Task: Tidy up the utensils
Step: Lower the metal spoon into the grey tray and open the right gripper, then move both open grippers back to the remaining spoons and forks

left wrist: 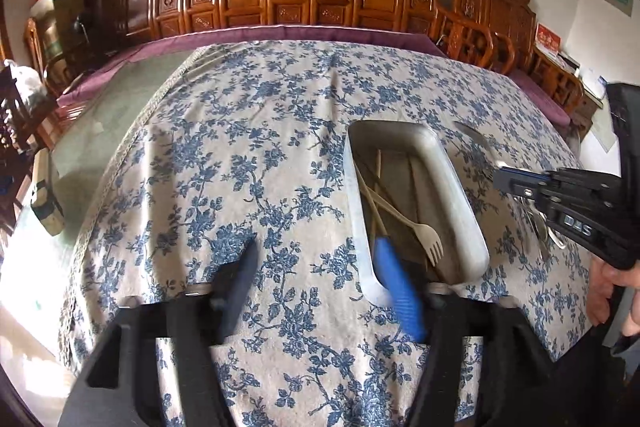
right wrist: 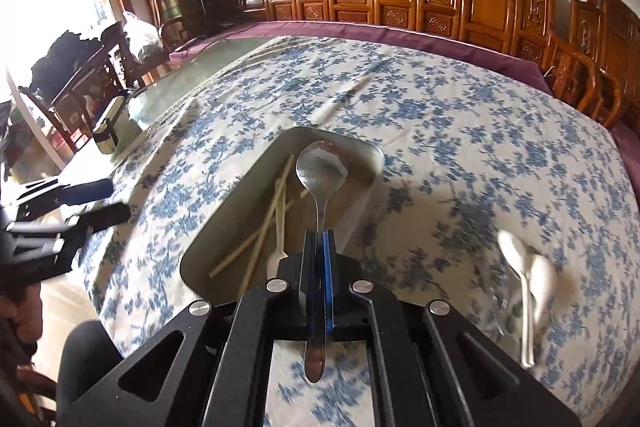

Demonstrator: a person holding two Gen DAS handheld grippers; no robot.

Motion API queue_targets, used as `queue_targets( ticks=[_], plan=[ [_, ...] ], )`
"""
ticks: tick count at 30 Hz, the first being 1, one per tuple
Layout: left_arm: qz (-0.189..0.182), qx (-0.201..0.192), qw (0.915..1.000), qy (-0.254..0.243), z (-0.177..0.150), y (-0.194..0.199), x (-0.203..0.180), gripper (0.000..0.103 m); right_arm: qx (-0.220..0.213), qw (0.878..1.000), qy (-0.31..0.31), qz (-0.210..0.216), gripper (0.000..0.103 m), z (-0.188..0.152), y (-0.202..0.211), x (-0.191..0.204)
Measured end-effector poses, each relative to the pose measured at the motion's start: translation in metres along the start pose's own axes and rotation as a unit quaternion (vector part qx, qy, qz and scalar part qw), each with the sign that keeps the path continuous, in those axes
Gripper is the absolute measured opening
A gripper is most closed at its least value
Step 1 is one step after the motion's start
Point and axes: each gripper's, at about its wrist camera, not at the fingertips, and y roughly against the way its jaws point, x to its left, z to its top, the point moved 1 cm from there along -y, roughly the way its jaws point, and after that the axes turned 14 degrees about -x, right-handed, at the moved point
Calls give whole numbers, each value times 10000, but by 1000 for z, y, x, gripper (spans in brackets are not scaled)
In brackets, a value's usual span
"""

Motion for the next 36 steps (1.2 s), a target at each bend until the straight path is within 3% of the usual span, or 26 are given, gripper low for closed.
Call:
queue_targets(
  ticks=[5,9,16,23,29,33,36],
  plan=[
    [70,15,9997,-247,-4,-1,-6,72,62,10000,-55,-26,5,6,-25,4],
    [-39,-4,9997,-225,-6,1,-10,81,171,9998,-16,-74,5,5,-45,8],
    [-89,34,9997,-238,-8,0,-13,81,472,9989,34,-61,5,-6,-75,13],
    [-98,63,9996,-242,-9,0,-14,81,547,9985,60,-2,5,-11,-79,14],
    [-126,33,9994,-308,-9,4,-24,82,290,9996,51,46,5,-6,-47,2],
    [-249,-29,9990,-382,-9,9,-40,95,-5,10000,68,-21,5,-8,-3,-19],
    [-296,-72,9982,-525,-9,12,-59,95,-199,9997,0,-143,5,-14,31,-45]
  ],
)
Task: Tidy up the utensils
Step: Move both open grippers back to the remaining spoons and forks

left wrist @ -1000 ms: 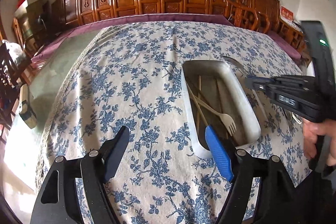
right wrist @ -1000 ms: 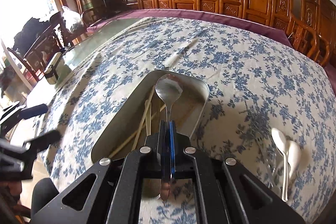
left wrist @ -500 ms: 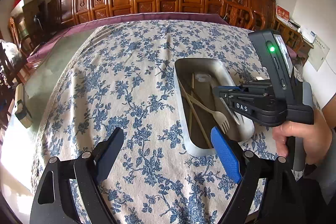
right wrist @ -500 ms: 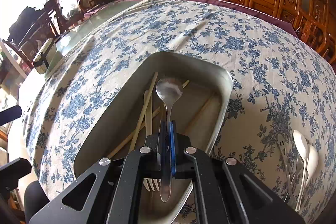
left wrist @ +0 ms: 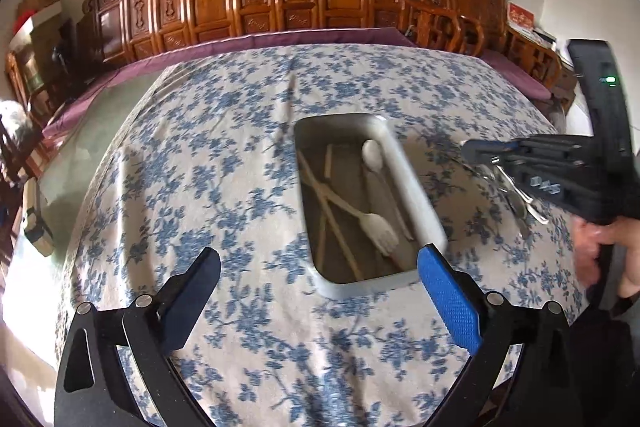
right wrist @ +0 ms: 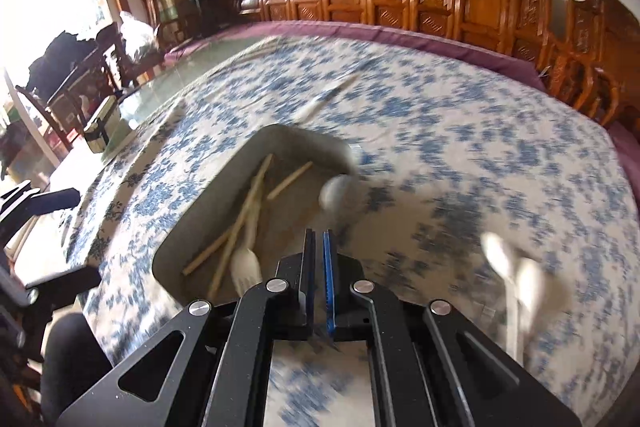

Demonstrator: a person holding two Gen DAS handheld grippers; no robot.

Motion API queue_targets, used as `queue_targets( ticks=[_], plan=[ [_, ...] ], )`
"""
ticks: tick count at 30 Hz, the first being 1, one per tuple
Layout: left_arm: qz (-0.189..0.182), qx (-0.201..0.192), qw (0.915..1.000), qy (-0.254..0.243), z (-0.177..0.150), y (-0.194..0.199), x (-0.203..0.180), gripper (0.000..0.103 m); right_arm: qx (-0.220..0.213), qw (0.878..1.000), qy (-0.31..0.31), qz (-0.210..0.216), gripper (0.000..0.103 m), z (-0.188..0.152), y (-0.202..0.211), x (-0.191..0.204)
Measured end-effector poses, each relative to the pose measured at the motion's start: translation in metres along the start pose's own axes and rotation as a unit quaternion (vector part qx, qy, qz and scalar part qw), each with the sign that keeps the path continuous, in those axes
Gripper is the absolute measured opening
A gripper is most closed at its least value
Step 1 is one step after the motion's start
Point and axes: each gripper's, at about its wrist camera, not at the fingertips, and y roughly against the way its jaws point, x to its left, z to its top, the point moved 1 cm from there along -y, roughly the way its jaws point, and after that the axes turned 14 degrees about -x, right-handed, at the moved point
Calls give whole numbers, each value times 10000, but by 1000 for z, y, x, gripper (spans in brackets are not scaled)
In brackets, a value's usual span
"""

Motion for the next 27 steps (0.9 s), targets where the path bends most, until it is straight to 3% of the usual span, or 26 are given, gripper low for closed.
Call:
queue_targets(
  ticks=[3,6,12,25,27],
  plan=[
    [-109,15,9999,-124,0,-1,-23,95,-114,9996,-90,-234,7,-8,28,-34],
    [-208,61,9995,-245,1,-6,-47,95,-183,9982,-137,-560,18,-18,49,-70],
    [-519,159,9984,-155,5,-24,-88,95,-157,9957,-324,-851,18,-40,65,-124],
    [-945,468,9941,-260,-4,-80,-162,95,11,9943,-653,-846,18,-88,46,-168],
    [-979,540,9933,-284,-6,-91,-173,95,68,9931,-594,-1008,18,-91,44,-170]
  ],
)
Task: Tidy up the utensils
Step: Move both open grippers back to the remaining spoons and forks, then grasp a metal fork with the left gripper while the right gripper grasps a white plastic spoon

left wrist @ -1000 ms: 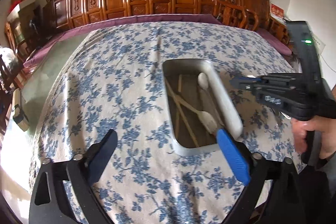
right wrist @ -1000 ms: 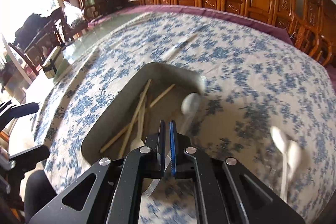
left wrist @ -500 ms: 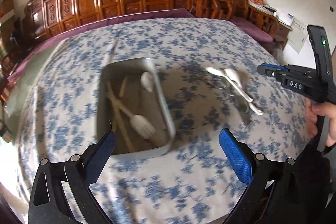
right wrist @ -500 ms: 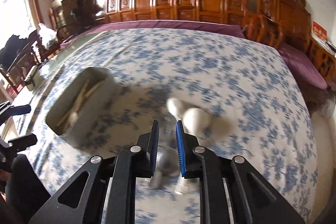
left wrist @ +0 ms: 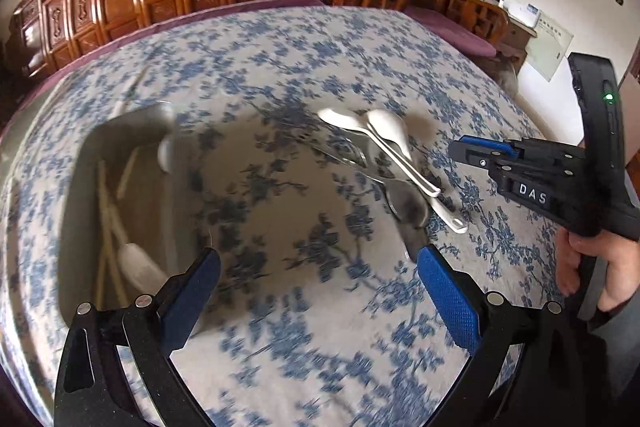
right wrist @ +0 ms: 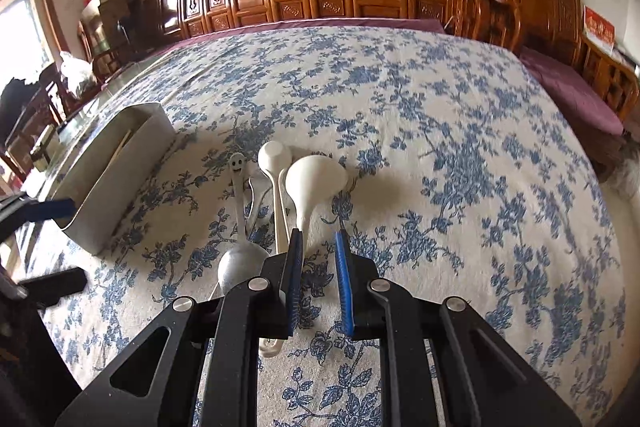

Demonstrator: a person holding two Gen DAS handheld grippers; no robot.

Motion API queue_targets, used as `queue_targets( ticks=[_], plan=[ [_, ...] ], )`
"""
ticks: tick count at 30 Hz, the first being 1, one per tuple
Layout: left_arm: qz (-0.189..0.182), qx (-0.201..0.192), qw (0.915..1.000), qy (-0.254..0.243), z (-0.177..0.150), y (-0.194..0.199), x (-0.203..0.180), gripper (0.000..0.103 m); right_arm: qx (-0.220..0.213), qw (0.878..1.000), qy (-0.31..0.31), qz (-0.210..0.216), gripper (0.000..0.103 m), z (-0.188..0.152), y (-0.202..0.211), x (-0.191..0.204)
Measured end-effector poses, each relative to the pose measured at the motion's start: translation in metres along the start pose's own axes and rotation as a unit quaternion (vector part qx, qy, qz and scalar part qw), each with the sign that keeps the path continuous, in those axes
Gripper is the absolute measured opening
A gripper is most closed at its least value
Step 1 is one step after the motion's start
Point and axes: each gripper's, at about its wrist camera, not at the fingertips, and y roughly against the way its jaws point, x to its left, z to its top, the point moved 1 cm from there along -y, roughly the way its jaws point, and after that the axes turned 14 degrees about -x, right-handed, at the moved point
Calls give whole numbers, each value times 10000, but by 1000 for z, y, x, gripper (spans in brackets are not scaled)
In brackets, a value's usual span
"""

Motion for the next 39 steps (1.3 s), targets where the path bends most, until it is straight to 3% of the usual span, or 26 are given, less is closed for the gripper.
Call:
queue_targets(
  ticks=[11,14,18,25,27,39],
  plan=[
    [-196,146,9997,-57,11,-55,-31,95,35,9995,239,-208,18,0,-10,-17],
    [-429,116,9990,-5,15,-62,-37,94,-7,9997,85,-243,18,1,-9,-27],
    [-549,144,9983,-103,17,-68,-48,75,-32,9994,36,-348,18,3,-8,-34],
    [-565,349,9978,-38,10,-83,-53,61,-76,9994,56,-345,18,4,-7,-32],
    [-580,392,9975,-33,7,-86,-56,41,-76,9994,29,-338,18,4,-7,-32],
    [-454,347,9984,-26,12,-81,-65,26,-116,9989,-85,-438,18,1,-3,-35]
  ],
)
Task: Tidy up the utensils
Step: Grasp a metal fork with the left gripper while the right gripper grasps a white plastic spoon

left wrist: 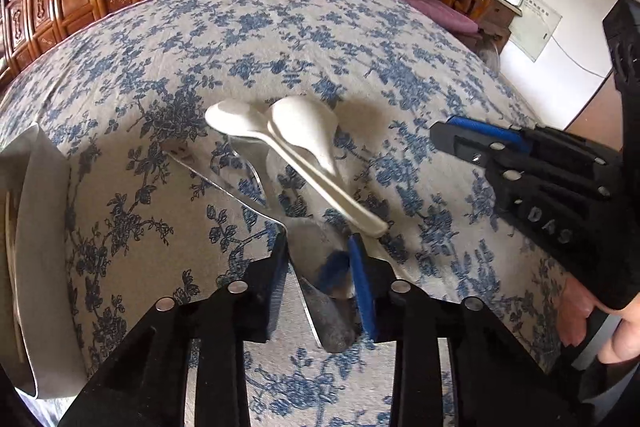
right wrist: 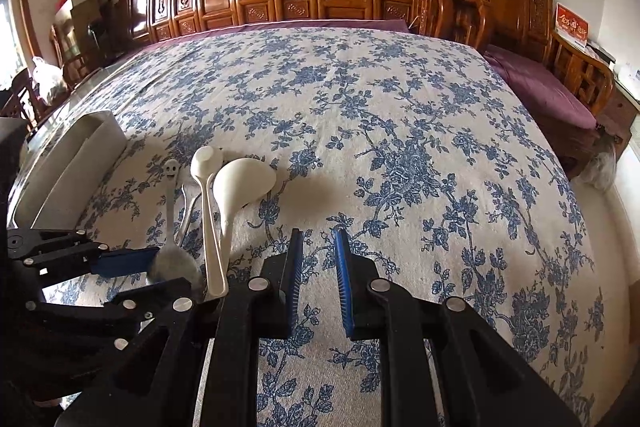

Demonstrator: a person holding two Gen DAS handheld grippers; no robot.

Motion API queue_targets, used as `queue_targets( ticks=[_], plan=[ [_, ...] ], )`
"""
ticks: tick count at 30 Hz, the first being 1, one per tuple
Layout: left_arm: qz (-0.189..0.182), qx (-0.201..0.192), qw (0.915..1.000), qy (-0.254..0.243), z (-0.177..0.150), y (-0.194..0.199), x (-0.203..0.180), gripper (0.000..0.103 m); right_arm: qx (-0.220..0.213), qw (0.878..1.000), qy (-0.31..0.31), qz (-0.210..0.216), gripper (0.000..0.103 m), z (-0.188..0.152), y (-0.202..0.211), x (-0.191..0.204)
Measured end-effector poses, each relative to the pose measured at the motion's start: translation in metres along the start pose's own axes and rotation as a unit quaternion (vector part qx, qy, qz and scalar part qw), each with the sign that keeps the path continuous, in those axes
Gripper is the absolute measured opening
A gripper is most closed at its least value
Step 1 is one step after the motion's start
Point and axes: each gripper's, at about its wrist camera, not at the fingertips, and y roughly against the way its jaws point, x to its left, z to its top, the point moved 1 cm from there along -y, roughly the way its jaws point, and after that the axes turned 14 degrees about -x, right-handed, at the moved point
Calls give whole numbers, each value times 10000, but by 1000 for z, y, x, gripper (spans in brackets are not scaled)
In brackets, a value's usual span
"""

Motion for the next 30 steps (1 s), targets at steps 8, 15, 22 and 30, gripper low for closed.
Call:
queue_targets(
  ticks=[8,15,22,30],
  plan=[
    [-18,-35,9999,126,2,-5,-7,23,40,9999,9,-93,18,-3,-1,-2],
    [-160,28,9988,467,4,-5,-2,10,2,9999,-93,-80,18,-2,0,-7],
    [-166,54,9979,631,-5,20,8,2,-18,9998,-145,141,18,2,-1,0],
    [-54,-265,9986,457,-4,60,22,2,-39,9963,-224,823,18,3,-10,28]
  ],
)
